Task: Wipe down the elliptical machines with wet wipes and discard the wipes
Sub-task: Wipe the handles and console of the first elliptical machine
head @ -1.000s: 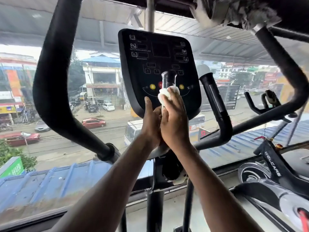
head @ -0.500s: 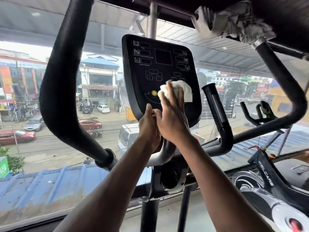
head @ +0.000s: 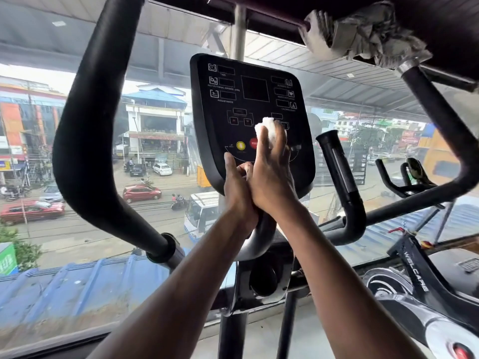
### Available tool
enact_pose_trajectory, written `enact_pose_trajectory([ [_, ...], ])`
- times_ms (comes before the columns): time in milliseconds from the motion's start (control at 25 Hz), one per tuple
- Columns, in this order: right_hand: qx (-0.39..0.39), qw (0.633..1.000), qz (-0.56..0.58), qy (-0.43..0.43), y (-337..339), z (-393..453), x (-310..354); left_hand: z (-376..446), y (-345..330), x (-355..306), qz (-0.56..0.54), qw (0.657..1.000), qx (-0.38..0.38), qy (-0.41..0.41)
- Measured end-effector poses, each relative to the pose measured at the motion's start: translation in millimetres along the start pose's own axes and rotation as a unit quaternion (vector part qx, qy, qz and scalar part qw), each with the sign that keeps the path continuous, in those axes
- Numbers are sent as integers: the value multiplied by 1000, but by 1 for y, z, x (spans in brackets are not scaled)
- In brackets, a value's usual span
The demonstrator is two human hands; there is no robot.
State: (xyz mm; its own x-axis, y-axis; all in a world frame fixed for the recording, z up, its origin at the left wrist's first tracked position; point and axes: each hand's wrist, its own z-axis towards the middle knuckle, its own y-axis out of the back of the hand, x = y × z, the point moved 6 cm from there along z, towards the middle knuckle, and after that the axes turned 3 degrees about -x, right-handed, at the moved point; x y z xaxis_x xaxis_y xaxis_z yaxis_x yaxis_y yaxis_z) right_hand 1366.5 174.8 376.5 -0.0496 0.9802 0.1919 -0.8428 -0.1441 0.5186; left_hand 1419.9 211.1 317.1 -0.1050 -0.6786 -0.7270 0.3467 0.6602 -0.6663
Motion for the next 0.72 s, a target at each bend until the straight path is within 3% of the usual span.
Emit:
enact_pose_trajectory([
  [120,-5,990,123,-75,5,8,-14,-1,-1,0,33,998,-35,-28],
  [200,23,953,263,-149,-1,11,-26,-2,-2,0,67,996,-53,-35],
  [240,47,909,374,-177,-6,12,-31,-4,-2,2,85,994,-65,-32],
  [320,101,787,569,-216,-15,10,-33,0,1,9,101,991,-77,-38],
  [360,101,765,595,-222,-15,9,-33,4,3,12,103,990,-83,-53],
  [400,75,784,569,-238,-15,7,-35,6,4,11,103,989,-81,-65],
  [480,-41,896,382,-221,-1,4,-39,-1,0,4,112,988,-67,-78],
  [520,-99,939,283,-170,7,2,-35,-4,-1,1,114,988,-66,-85],
  [560,-131,959,225,-114,11,-2,-30,-9,-2,-2,113,987,-65,-89],
  [640,-101,965,229,-74,8,-3,-25,-12,-4,-4,110,988,-60,-87],
  [720,-42,949,286,-123,0,-4,-33,-15,-6,-6,110,988,-58,-92],
])
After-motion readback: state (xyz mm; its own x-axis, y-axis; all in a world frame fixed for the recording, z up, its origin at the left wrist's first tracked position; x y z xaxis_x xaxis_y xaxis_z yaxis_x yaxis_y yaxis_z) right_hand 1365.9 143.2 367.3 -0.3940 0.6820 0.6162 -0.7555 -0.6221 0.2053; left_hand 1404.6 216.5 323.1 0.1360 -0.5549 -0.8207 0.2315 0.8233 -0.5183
